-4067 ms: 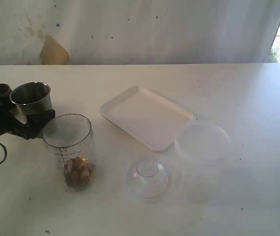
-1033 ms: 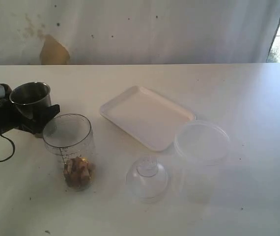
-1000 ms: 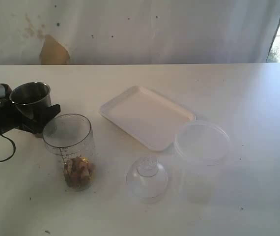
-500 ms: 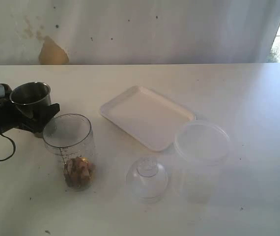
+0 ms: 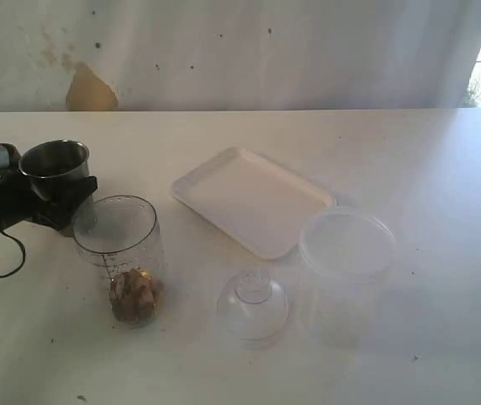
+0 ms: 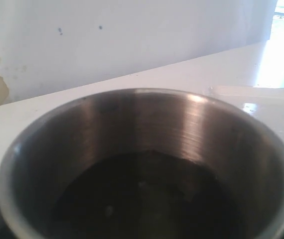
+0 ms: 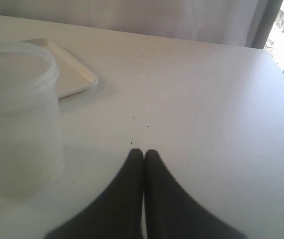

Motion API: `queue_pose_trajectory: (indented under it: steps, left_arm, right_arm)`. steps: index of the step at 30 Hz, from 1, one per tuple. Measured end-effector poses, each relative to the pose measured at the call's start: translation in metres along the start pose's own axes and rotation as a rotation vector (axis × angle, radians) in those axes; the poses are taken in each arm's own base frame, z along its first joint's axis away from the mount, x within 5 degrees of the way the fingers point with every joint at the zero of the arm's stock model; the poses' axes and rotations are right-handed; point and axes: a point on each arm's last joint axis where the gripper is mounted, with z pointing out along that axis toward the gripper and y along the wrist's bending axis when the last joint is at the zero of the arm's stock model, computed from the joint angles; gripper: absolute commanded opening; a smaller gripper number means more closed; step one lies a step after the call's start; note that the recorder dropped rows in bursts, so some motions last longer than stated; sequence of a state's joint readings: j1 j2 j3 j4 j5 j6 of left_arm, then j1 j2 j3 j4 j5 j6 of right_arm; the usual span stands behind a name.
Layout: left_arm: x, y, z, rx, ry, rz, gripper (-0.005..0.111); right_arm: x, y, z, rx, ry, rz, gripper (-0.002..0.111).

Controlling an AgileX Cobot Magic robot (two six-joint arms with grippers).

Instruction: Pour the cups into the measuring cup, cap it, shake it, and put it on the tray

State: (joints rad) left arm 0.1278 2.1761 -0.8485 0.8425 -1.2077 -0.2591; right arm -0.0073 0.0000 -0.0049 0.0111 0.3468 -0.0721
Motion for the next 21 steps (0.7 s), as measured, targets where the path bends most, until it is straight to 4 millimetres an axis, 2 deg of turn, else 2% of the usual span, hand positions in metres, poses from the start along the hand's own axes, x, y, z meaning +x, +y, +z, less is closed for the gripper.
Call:
queue_pose_trajectory:
  steps: [12, 17, 21]
  left_arm:
    - [0.0, -0.005, 0.0, 0.06, 0.006, -0.01, 0.0]
    - [-0.009, -0.007, -0.002, 0.072, 0.033, 0.015, 0.0]
    - [-0.029, -0.006, -0.004, 0.068, 0.006, 0.031, 0.0]
  right_arm:
    - [0.0, 0.0, 0.0, 0.0, 0.0, 0.0, 0.0]
    - [0.0, 0.0, 0.0, 0.0, 0.0, 0.0, 0.0]
    - [0.0, 0.0, 0.0, 0.0, 0.0, 0.0, 0.0]
